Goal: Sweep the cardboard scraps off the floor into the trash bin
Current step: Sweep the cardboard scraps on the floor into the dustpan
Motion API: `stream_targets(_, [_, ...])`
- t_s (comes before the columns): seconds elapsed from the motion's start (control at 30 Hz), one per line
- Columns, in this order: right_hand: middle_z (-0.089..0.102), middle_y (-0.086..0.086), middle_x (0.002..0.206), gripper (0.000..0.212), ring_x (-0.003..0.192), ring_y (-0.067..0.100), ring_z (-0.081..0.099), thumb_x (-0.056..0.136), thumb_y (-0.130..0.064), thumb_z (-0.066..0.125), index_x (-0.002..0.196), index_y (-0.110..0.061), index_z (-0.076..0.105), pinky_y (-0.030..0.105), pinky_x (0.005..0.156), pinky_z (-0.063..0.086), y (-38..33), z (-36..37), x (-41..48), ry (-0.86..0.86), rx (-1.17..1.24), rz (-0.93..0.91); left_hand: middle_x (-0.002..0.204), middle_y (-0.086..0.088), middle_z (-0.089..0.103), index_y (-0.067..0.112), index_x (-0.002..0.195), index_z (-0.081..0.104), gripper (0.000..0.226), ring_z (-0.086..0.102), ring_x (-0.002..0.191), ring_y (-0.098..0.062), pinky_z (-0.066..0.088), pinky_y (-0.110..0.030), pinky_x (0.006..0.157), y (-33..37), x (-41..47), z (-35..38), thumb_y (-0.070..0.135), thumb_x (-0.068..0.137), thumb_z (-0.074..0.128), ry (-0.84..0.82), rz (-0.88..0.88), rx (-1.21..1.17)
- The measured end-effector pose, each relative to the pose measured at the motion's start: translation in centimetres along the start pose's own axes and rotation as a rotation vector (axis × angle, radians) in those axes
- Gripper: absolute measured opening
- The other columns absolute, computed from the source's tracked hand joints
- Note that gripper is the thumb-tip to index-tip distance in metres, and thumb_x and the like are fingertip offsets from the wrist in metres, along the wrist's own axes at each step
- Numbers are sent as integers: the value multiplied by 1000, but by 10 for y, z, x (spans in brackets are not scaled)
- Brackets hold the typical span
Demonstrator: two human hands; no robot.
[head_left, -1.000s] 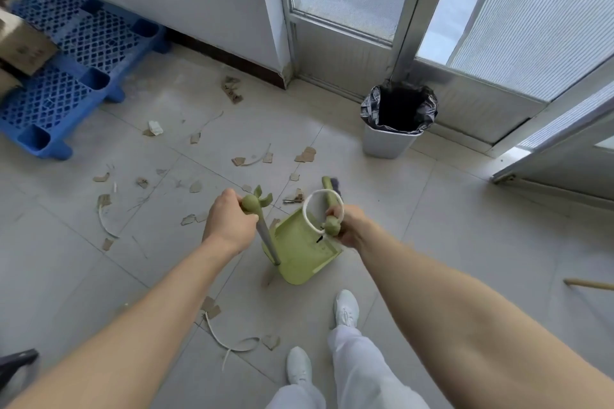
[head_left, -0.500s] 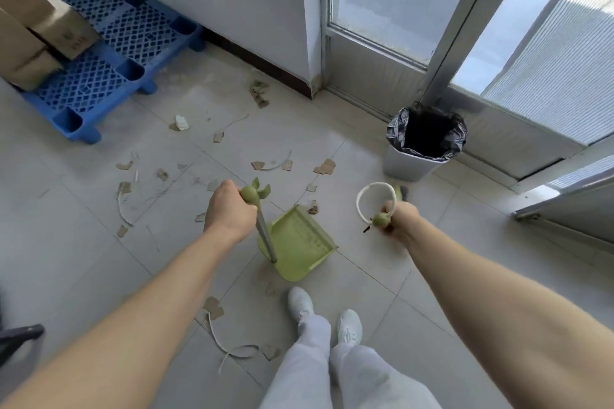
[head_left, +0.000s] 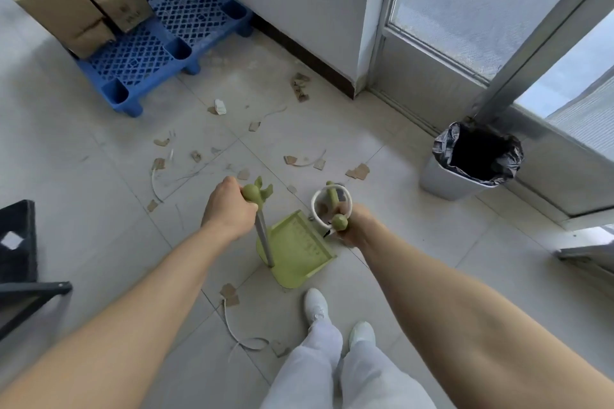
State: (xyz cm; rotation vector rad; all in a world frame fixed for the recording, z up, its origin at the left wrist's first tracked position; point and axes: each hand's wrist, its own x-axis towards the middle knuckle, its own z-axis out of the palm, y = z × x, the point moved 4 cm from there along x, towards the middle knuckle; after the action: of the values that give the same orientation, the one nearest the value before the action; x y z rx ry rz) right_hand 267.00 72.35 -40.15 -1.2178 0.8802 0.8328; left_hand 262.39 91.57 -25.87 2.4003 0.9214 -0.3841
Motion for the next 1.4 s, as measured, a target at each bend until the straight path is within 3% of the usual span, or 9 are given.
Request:
stream_targets(0.17, [47,14,74,29,37,16,47,92,5,35,66,-9,40,12,31,35,-21,-13,-6,-3,-26,-69,93,-8,51,6,97,51,8,48,83,-27,38,-31,68,4,4,-3,5,90,55,-1,-1,-31])
stream_targets(0.5, [43,5,68,29,56,14,43,95,5,38,70,-9,42,11,32,41,-42,-85,-20,251,34,-85,116,-17,56,-1,112,51,25,55,100,-33,42,-34,71,23,22,0,8,89,55,0,46,-10])
stream_targets(0.6, [44,8,66,13,52,17,43,88,6,43,85,-5,49,14,35,42,-37,-104,-7,353,162,-12,118,-18,55,-1,113,50,26,55,105,-35,45,-37,78,30,30,3,9,90,55,-17,71,-8])
stream_targets(0.67, [45,6,70,25,50,15,44,87,2,47,104,-16,47,16,36,46,-32,-106,8,373,232,-1,119,-18,55,-1,114,49,27,55,106,-35,45,-38,79,32,35,5,9,89,55,-29,82,0])
stream_targets(0.77, [47,2,57,36,27,10,42,90,4,44,107,-28,40,17,36,47,-28,-81,26,288,264,4,118,-18,55,-1,114,49,27,56,105,-34,43,-36,74,32,44,6,7,89,54,-42,93,12])
stream_targets(0.87, [45,9,62,34,20,11,42,91,8,36,107,-21,44,14,31,41,-25,-26,22,134,161,-9,119,-18,55,-1,114,49,27,55,106,-35,43,-36,75,29,51,4,7,89,54,-44,90,19])
stream_targets(1.03, [49,15,77,15,24,13,48,88,1,38,76,-5,45,15,30,37,-46,1,25,19,-34,-31,113,-16,57,0,110,52,23,56,100,-33,39,-31,68,31,65,-3,7,88,54,-42,88,11])
stream_targets(1.2, [44,13,67,13,26,14,49,90,0,35,89,0,48,16,29,36,-70,-10,24,56,27,-98,107,-19,62,-1,105,55,20,62,97,-38,42,-29,57,36,78,-6,6,87,55,-59,65,-13])
stream_targets(1.4, [51,1,70,27,54,18,50,84,3,42,74,-21,51,22,52,36,-113,-38,30,190,-106,-175,113,-15,58,1,112,53,25,58,97,-32,41,-34,66,53,87,-10,6,87,56,-34,48,3])
